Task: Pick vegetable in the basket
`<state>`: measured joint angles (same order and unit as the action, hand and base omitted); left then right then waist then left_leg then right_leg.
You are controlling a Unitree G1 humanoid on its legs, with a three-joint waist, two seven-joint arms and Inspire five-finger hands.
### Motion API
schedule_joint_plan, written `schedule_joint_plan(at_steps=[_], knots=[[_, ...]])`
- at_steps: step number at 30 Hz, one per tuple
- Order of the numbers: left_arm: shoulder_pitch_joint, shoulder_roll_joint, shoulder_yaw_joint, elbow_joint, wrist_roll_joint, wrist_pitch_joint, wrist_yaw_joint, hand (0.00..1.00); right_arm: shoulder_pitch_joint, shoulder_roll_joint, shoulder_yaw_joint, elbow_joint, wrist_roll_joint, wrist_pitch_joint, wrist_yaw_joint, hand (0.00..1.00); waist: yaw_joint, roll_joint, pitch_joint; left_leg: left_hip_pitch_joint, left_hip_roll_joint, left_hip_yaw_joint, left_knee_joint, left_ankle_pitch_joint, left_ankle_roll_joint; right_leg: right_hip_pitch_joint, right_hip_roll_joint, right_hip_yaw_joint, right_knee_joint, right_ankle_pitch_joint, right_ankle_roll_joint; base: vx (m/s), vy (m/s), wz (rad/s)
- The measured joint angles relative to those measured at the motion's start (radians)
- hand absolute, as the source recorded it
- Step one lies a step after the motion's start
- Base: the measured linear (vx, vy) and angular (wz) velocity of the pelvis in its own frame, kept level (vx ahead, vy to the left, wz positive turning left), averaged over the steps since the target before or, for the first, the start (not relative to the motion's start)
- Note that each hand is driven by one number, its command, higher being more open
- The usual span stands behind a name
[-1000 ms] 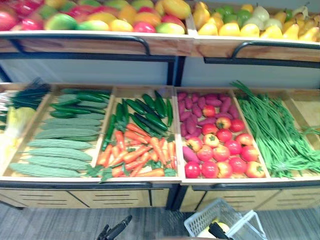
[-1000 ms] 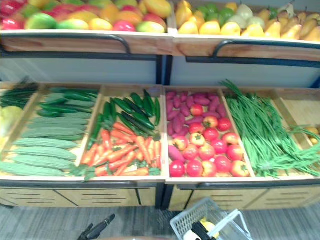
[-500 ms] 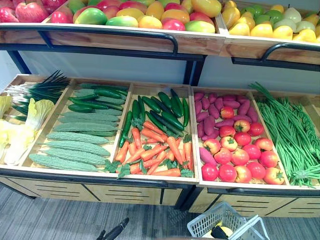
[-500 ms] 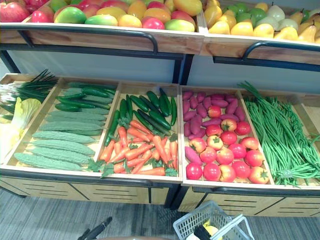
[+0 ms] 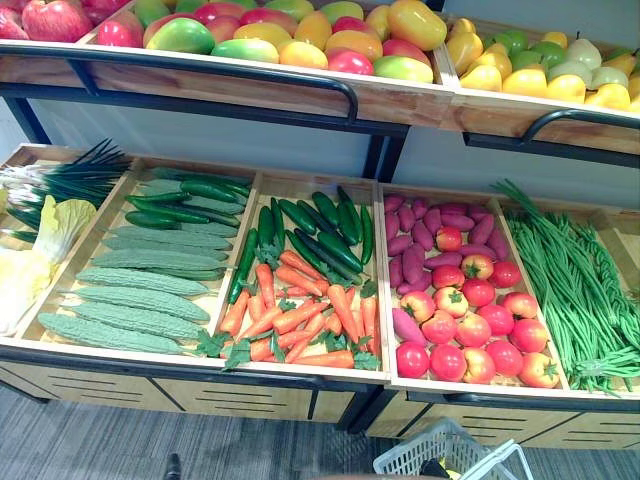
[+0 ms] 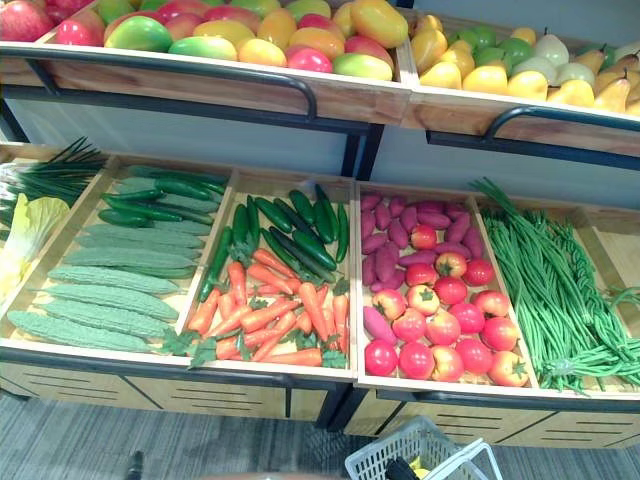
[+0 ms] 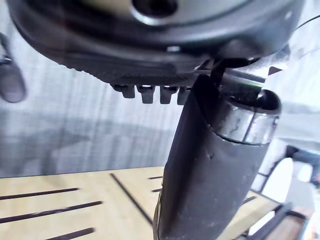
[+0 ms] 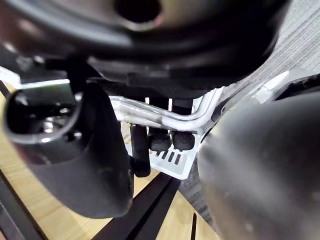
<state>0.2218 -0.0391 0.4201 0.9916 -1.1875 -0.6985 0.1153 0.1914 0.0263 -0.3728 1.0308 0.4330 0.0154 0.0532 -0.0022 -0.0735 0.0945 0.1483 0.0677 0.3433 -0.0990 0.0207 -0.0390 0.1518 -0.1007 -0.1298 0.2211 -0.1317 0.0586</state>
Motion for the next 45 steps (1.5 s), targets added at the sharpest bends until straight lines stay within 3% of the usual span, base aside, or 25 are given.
schedule_joint_plan(at_steps=[2, 6, 8, 9, 13, 18, 20, 21, 23, 25, 27, 32, 36, 45], knots=[[0.001, 0.002, 0.043, -0.043, -0.044, -0.109, 0.004, 1.00, 0.004, -0.003, 0.000, -0.009, 0.000, 0.001, 0.000, 0.00, 0.001, 0.009, -0.005, 0.006, 0.000, 0.001, 0.000, -0.002, 0.000, 0.001, -0.001, -0.001, 0.005, 0.000, 0.000, 0.00, 0.000, 0.00], [-0.002, 0.002, 0.138, -0.132, -0.065, -0.246, -0.015, 1.00, 0.022, -0.016, 0.000, -0.017, -0.001, 0.002, 0.007, 0.00, 0.008, 0.027, -0.012, 0.006, -0.001, -0.001, 0.000, -0.003, 0.001, 0.003, -0.002, -0.006, 0.004, 0.000, 0.000, -0.02, -0.012, 0.01], [0.000, 0.004, 0.161, -0.203, -0.054, -0.282, -0.003, 1.00, 0.025, -0.024, 0.000, -0.017, -0.001, 0.006, 0.007, 0.00, 0.011, 0.034, -0.014, 0.008, 0.000, -0.001, 0.000, -0.003, 0.000, 0.006, -0.002, -0.009, 0.003, 0.000, 0.000, -0.04, -0.035, 0.01], [-0.001, 0.006, 0.184, -0.292, 0.018, -0.290, 0.050, 1.00, 0.032, -0.029, 0.000, -0.017, -0.001, 0.006, 0.008, 0.00, 0.019, 0.044, -0.017, 0.007, 0.000, -0.001, 0.000, -0.005, -0.001, 0.007, -0.001, -0.011, 0.001, -0.001, 0.000, -0.05, -0.040, 0.00], [-0.003, 0.050, 0.186, -0.575, 0.151, -0.274, 0.105, 1.00, 0.042, -0.038, 0.003, -0.017, -0.008, 0.008, 0.008, 0.00, 0.026, 0.057, -0.028, 0.003, 0.001, 0.003, 0.000, -0.007, -0.007, 0.008, 0.000, -0.008, -0.017, -0.002, -0.001, -0.06, -0.047, -0.03], [-0.011, 0.192, 0.172, -0.997, 0.359, -0.122, 0.145, 1.00, 0.044, -0.061, 0.044, -0.023, -0.041, 0.023, 0.009, 0.00, 0.027, 0.062, -0.050, -0.020, 0.000, 0.033, 0.000, -0.003, -0.012, 0.001, 0.001, 0.028, -0.067, -0.001, -0.002, -0.04, -0.042, -0.16], [-0.041, 0.283, 0.154, -1.133, 0.433, 0.034, 0.122, 1.00, 0.053, -0.074, 0.048, -0.025, -0.041, 0.031, 0.010, 0.00, 0.025, 0.076, -0.069, -0.018, 0.002, 0.045, 0.000, 0.002, -0.007, 0.001, 0.005, 0.044, -0.073, 0.000, -0.003, 0.00, -0.035, -0.13], [-0.049, 0.306, 0.144, -1.151, 0.444, 0.068, 0.109, 1.00, 0.055, -0.077, 0.048, -0.025, -0.041, 0.033, 0.010, 0.00, 0.025, 0.080, -0.072, -0.017, 0.003, 0.050, 0.000, 0.002, -0.008, 0.000, 0.006, 0.051, -0.074, 0.000, -0.004, -0.01, -0.029, -0.17], [-0.070, 0.373, 0.117, -1.205, 0.484, 0.230, 0.054, 1.00, 0.059, -0.088, 0.048, -0.037, -0.048, 0.046, 0.014, 0.00, 0.024, 0.092, -0.089, -0.017, 0.009, 0.067, 0.000, 0.003, -0.009, -0.007, 0.013, 0.072, -0.080, 0.005, -0.011, -0.02, -0.028, -0.23], [-0.092, 0.400, 0.090, -1.206, 0.491, 0.310, 0.011, 1.00, 0.058, -0.099, 0.049, -0.037, -0.050, 0.050, 0.017, 0.00, 0.023, 0.096, -0.094, -0.018, 0.012, 0.083, 0.000, 0.004, -0.011, -0.011, 0.015, 0.086, -0.085, 0.006, -0.012, -0.03, -0.035, -0.22], [-0.110, 0.427, 0.036, -1.205, 0.491, 0.449, -0.043, 1.00, 0.056, -0.101, 0.051, -0.037, -0.061, 0.054, 0.025, 0.00, 0.022, 0.099, -0.099, -0.017, 0.017, 0.105, 0.000, 0.007, -0.015, -0.011, 0.020, 0.111, -0.105, 0.011, -0.019, -0.04, -0.049, -0.28], [-0.124, 0.429, -0.082, -1.200, 0.510, 0.647, -0.110, 1.00, 0.044, -0.107, 0.071, -0.038, -0.088, 0.063, 0.031, 0.00, 0.018, 0.100, -0.100, -0.020, 0.036, 0.141, 0.001, 0.017, -0.026, -0.033, 0.040, 0.148, -0.108, 0.022, -0.029, -0.05, -0.058, -0.24], [-0.159, 0.425, -0.205, -1.097, 0.542, 0.724, -0.139, 1.00, 0.046, -0.107, 0.080, -0.039, -0.110, 0.062, 0.044, 0.00, 0.007, 0.100, -0.100, -0.019, 0.043, 0.147, 0.000, 0.021, -0.028, -0.034, 0.046, 0.160, -0.110, 0.024, -0.030, -0.06, -0.066, -0.08], [-0.187, 0.350, -0.318, -0.723, 0.726, 0.731, -0.145, 1.00, 0.065, -0.096, 0.087, -0.079, -0.138, 0.041, 0.067, 0.00, -0.008, 0.087, -0.085, -0.026, 0.053, 0.168, 0.000, 0.031, -0.030, -0.053, 0.056, 0.182, -0.115, 0.033, -0.029, -0.05, -0.043, -0.09]])
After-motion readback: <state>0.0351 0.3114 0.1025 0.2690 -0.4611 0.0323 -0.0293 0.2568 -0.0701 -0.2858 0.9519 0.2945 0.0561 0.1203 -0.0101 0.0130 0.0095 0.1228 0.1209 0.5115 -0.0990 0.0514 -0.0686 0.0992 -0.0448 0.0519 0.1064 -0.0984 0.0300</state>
